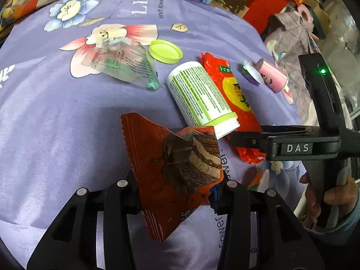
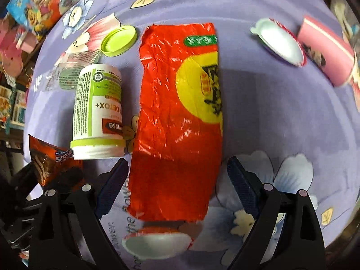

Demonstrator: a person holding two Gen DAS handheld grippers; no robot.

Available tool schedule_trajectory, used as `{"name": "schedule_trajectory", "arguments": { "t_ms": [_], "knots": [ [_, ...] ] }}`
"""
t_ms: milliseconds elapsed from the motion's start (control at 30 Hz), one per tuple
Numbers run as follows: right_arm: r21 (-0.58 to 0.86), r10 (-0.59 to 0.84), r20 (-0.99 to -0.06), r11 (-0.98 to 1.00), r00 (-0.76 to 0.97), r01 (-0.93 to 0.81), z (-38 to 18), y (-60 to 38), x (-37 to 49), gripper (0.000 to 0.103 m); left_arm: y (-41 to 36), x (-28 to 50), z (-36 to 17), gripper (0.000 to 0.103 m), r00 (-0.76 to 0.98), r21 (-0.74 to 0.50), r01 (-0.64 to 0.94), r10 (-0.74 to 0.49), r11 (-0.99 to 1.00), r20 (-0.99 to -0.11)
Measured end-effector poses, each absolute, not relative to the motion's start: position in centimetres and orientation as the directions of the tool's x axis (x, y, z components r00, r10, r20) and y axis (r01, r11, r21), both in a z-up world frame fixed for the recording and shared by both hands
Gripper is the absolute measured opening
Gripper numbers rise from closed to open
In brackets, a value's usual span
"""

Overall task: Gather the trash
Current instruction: 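Grasp the orange Ovaltine wafer wrapper with the left gripper while the right gripper grasps the red snack bag, then carry both wrappers over the wastebasket and open the right gripper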

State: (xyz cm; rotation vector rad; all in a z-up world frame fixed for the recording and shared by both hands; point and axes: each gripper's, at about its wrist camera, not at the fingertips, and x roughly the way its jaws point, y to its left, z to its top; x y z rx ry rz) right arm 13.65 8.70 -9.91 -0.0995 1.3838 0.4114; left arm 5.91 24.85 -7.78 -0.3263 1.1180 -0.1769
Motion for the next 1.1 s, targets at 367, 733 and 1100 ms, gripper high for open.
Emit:
{"name": "schedule_trajectory", "arguments": {
  "t_ms": [367,733,1100],
  "knots": [
    [0.095,0.206,-0.95,0.907,0.233,-0.411,-9.3,7.6,13.1,0.033,22.9,7.2,-8.2,0.044,0.408,-0.335,0.009,-0.31,0.942,-0.859],
    [0.211,0.29,-0.908,0.941,0.303,-0.266,-5.7,-1.6,12.2,0.017,18.7,7.6,-6.0,0.044,0.419,-0.329,0.095,-0.338,0.939,-0.843],
    [0.31,0.34,-0.854,0.94,0.394,-0.14,-2.1,-12.0,10.4,0.017,11.0,8.5,-2.3,0.044,0.424,-0.305,0.24,-0.382,0.922,-0.821]
  ]
}}
